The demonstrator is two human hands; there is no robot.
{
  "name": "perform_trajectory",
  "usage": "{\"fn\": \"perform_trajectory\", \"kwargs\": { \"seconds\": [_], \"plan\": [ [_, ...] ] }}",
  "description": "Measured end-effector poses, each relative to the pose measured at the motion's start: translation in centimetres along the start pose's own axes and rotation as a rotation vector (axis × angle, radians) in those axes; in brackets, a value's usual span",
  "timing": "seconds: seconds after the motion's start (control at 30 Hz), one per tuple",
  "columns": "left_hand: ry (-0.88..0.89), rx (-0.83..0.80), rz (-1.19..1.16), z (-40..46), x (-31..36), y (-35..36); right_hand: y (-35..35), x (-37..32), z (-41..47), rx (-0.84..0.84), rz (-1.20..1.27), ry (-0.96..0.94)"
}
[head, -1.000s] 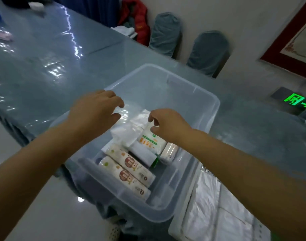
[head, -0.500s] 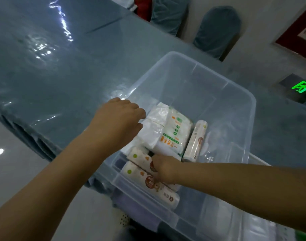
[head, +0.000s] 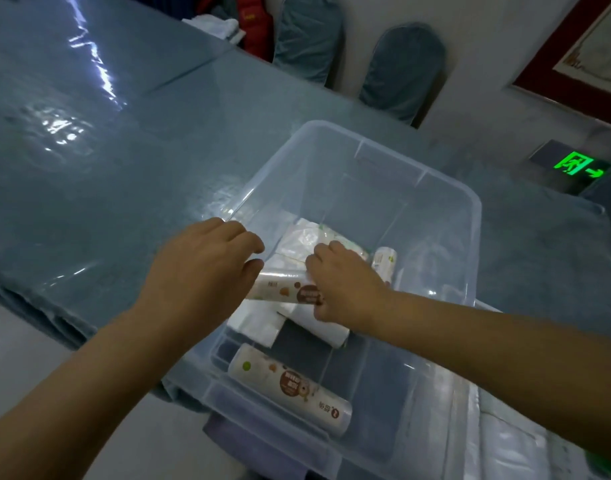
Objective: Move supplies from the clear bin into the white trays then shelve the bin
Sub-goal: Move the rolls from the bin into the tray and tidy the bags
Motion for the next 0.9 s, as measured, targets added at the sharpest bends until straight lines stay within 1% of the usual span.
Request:
{"fn": "perform_trajectory", "kwargs": {
  "seconds": [0.03, 0.07, 0.1, 0.2, 0.27, 0.37, 0.43, 0.5, 0.57, 0.7, 0.8, 0.9],
  "plan": [
    [0.041, 0.005, 0.015, 0.2, 0.4, -0.5, -1.5, 1.0, 0.3, 0.053, -0.034, 0.004],
    [0.104, -0.024, 0.035, 0.5, 1.0, -0.6, -2.8, 2.3, 0.4, 0.102, -0.059, 0.019],
    [0.186, -0.087, 0.063, 1.1, 1.6, -0.1, -4.1, 3.6, 0.3, 0.153, -0.07, 0.043],
    [0.433, -0.405, 0.19, 3.2, 3.5, 3.9, -6.9, 7.3, -0.8, 0.305, -0.049, 0.134],
    [0.553, -0.561, 0.218, 4.4, 5.1, 7.6, -7.7, 9.2, -1.9, 0.381, -0.043, 0.192],
    [0.666, -0.791, 0.216, 4.9, 7.5, 14.1, -8.0, 11.0, -3.5, 0.493, -0.002, 0.258],
    [0.72, -0.903, 0.266, 4.4, 8.1, 18.1, -7.8, 11.5, -4.4, 0.548, 0.014, 0.286],
    [0.761, -0.918, 0.325, 4.2, 8.3, 20.7, -7.5, 11.6, -4.7, 0.585, 0.019, 0.289],
    [0.776, -0.875, 0.345, 4.1, 8.4, 22.0, -7.5, 11.8, -4.8, 0.616, 0.034, 0.294],
    [0.76, -0.813, 0.313, 4.2, 8.2, 23.0, -8.0, 12.6, -5.3, 0.698, 0.097, 0.334],
    [0.624, -0.764, 0.132, 5.3, 7.9, 21.8, -8.4, 13.0, -6.2, 0.799, 0.124, 0.368],
    [0.404, -0.616, -0.122, 7.8, 7.7, 18.7, -8.8, 13.9, -7.2, 0.881, 0.194, 0.438]
  ]
}}
Point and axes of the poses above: each hand's wrist, its own z-axis towards the middle knuckle, its own y-axis out of the palm, x = y × z, the point moved 7 cm from there along z, towards the middle knuckle, and after that the axes turned 12 degrees about y, right-handed, at the moved point
